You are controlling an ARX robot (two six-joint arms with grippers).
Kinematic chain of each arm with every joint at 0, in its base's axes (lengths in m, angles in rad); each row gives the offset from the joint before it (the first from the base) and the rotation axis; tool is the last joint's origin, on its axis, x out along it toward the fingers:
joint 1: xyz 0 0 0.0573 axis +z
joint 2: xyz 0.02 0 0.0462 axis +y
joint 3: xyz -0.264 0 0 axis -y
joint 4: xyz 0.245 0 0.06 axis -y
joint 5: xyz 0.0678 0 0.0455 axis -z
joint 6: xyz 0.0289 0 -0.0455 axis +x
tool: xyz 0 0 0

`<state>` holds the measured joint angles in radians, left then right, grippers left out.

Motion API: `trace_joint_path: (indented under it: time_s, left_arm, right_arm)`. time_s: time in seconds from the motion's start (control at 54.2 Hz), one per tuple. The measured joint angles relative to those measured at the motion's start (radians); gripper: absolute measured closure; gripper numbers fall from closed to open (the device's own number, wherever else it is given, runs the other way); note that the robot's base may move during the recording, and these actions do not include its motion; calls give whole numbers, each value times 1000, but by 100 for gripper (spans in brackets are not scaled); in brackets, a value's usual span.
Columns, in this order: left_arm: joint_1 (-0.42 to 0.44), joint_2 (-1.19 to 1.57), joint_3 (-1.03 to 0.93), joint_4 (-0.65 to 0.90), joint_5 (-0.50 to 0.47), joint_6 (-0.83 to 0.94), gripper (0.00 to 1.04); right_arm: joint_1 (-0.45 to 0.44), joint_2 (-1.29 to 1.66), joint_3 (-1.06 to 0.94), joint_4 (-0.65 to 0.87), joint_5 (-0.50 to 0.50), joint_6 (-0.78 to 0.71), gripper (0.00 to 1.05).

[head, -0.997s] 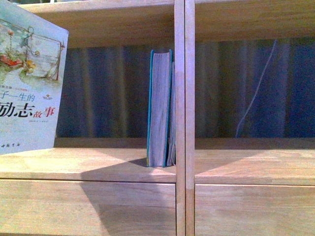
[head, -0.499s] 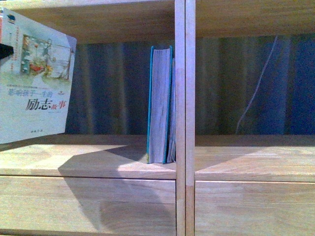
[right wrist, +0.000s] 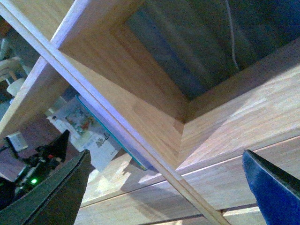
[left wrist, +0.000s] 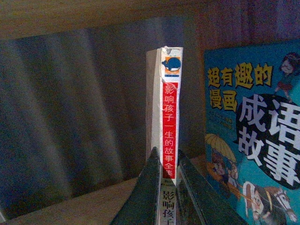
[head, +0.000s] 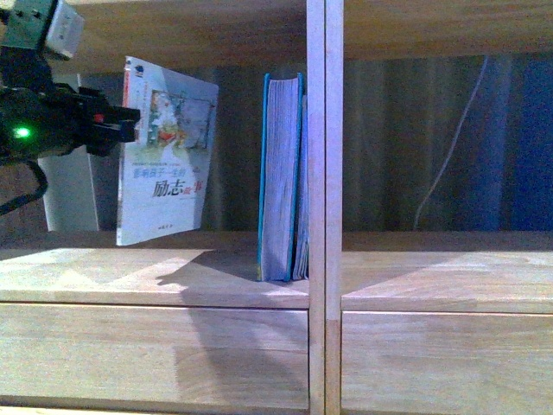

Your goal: Organize books on shelf

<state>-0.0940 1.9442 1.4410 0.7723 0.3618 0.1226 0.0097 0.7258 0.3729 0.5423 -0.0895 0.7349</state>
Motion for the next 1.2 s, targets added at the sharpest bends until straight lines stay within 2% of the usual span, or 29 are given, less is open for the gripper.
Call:
trace_joint_path:
  time_s: [0.443,0.905,1.2]
  left_arm:
    - [-134,97,32,11,-75,-32,98]
    - [-170,98,19,-26,-120,20,98]
    - [-181,106,-14,-40,-137,23,54]
  right_arm:
    - [38,-15,6,-1,14,-6,7]
    - [42,-60,31,-33,16,-5,7]
    - [38,-59,31,-34,18,-5,7]
